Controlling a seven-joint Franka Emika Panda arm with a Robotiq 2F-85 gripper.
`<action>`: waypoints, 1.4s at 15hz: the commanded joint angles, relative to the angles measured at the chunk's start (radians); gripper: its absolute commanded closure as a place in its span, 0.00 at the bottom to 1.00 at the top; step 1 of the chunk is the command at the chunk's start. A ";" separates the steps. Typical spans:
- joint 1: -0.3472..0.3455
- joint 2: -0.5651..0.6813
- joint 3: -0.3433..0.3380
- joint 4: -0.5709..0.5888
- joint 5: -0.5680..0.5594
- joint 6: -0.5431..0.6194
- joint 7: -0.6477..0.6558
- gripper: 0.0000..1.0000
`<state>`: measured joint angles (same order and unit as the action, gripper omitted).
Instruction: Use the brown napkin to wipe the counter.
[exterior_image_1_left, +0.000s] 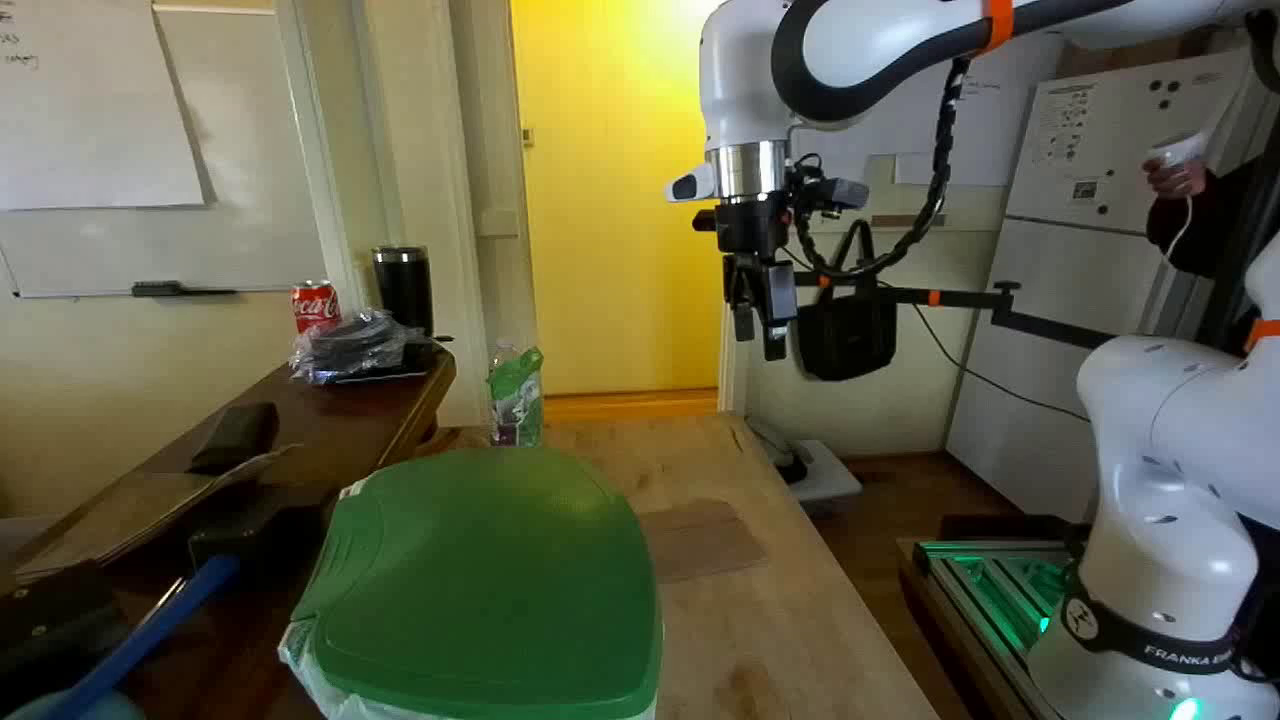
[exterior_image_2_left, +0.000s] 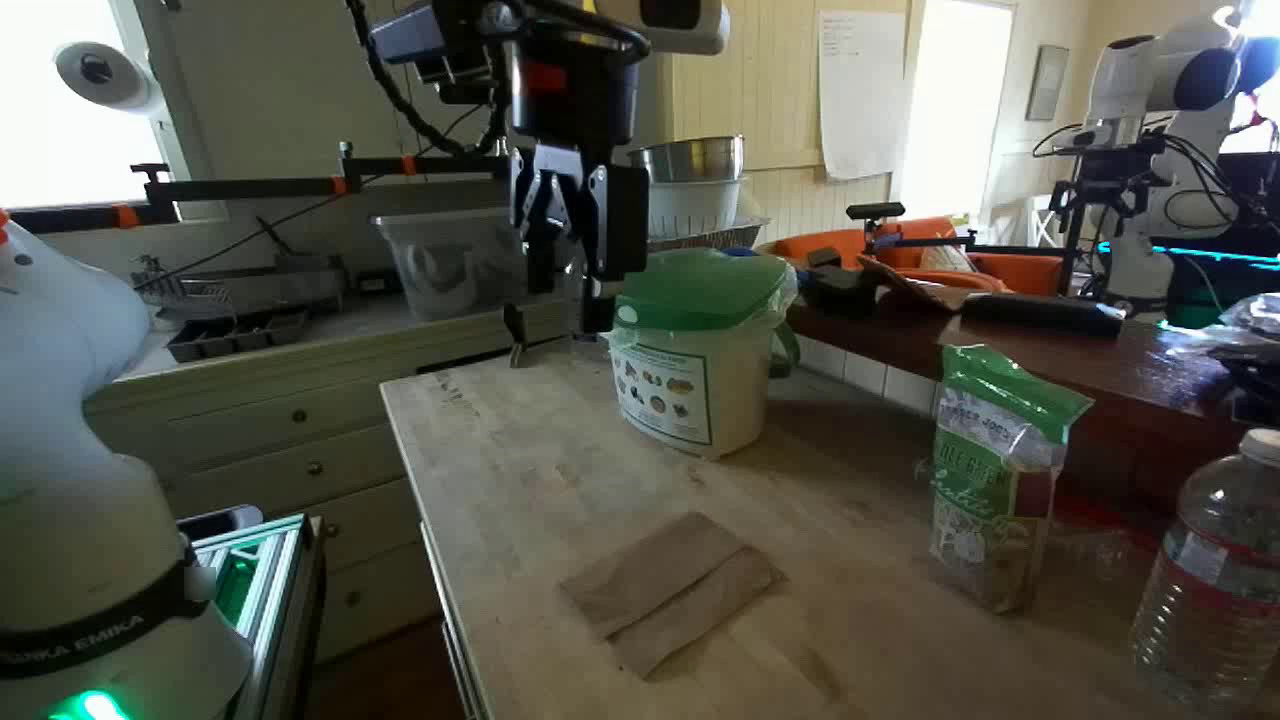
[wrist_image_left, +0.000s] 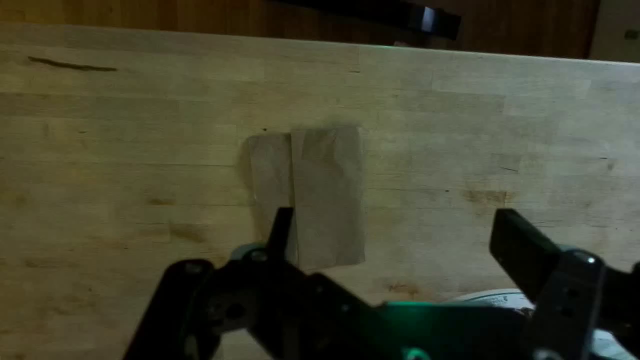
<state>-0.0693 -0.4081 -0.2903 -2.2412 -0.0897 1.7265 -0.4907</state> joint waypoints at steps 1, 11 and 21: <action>-0.015 0.002 0.013 0.002 0.005 -0.002 -0.005 0.00; -0.018 0.057 -0.010 -0.065 0.008 0.127 -0.062 0.00; -0.018 0.151 -0.013 -0.248 0.062 0.544 -0.228 0.00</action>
<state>-0.0865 -0.2887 -0.3031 -2.4527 -0.0725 2.1836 -0.6670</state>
